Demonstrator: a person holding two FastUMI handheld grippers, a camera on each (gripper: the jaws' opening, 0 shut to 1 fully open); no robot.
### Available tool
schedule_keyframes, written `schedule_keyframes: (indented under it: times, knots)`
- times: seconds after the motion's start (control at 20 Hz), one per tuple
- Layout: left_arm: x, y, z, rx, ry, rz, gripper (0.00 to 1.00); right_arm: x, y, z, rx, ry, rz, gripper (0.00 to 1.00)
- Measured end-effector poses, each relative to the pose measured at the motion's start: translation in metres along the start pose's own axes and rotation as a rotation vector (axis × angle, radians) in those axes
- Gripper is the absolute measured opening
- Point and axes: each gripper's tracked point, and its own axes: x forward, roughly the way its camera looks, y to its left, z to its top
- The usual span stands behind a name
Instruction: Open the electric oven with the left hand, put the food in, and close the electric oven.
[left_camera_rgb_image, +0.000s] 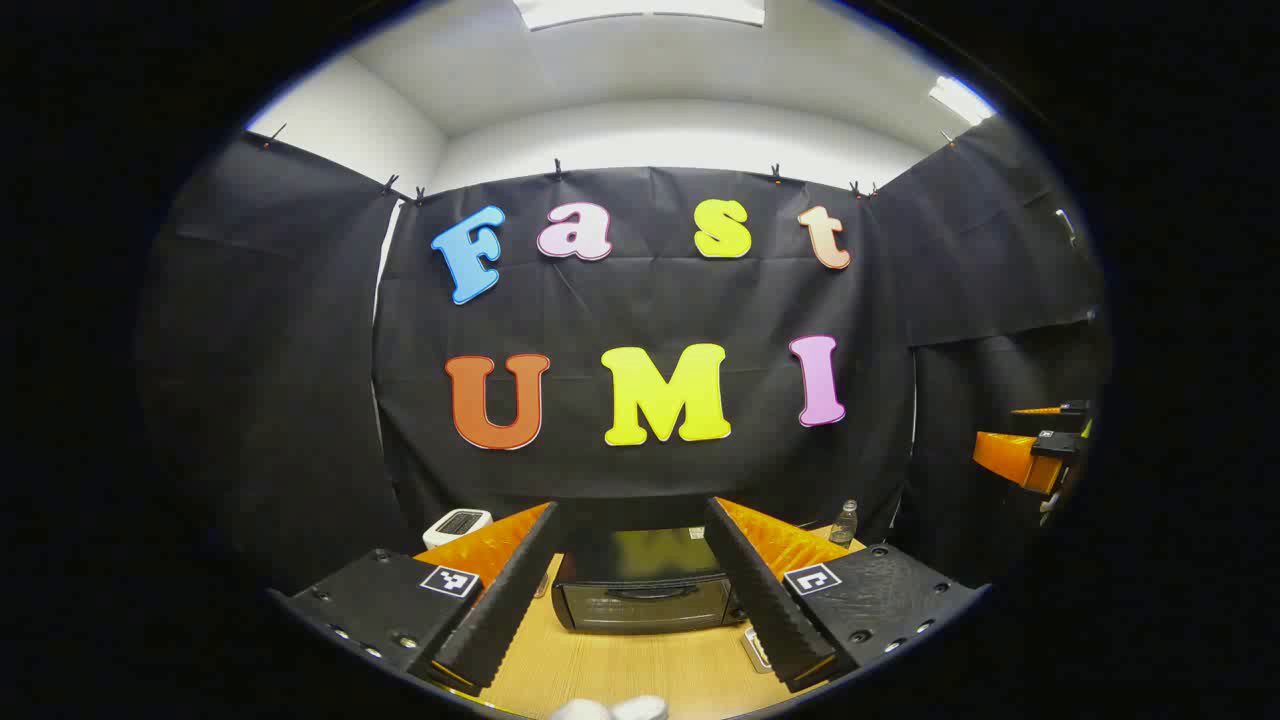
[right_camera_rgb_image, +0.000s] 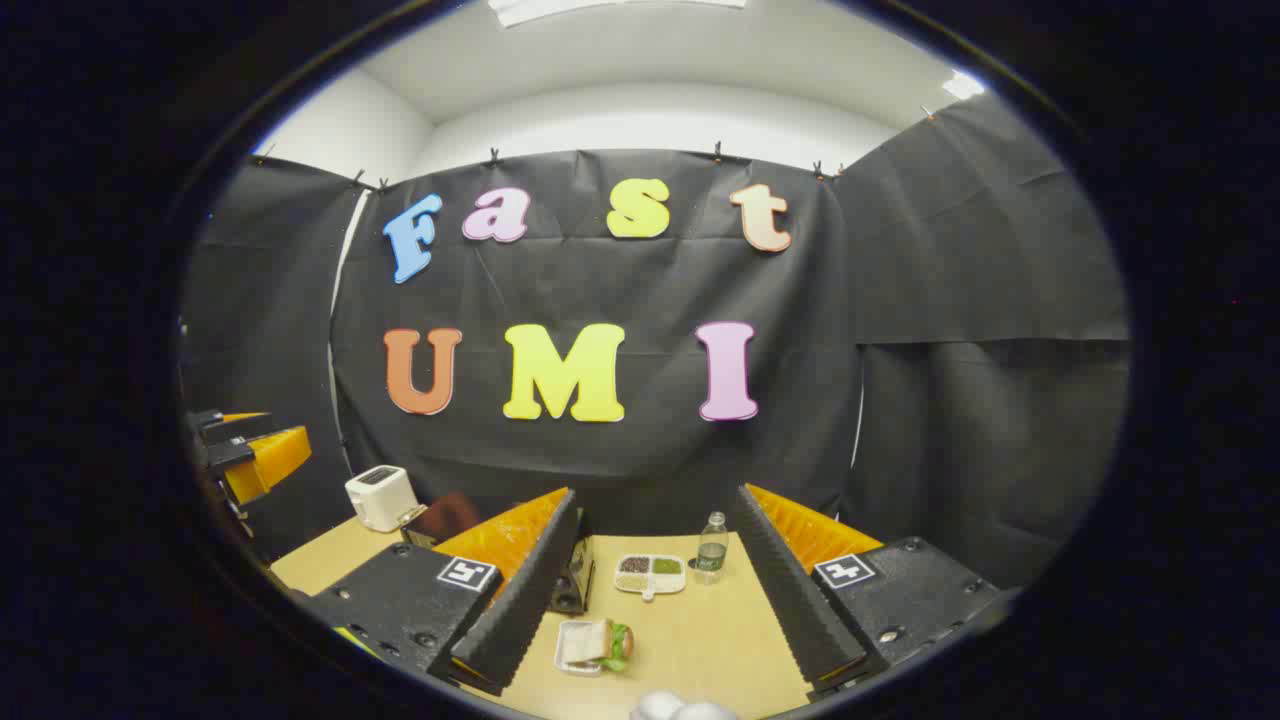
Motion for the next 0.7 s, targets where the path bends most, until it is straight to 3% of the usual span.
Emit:
schedule_keyframes:
  times: [0.7]
  knots:
    - [0.027, 0.003, -0.028, 0.003, 0.029, 0.02, 0.95, 0.004, -0.007, 0.005, -0.024, -0.01, -0.009, 0.9]
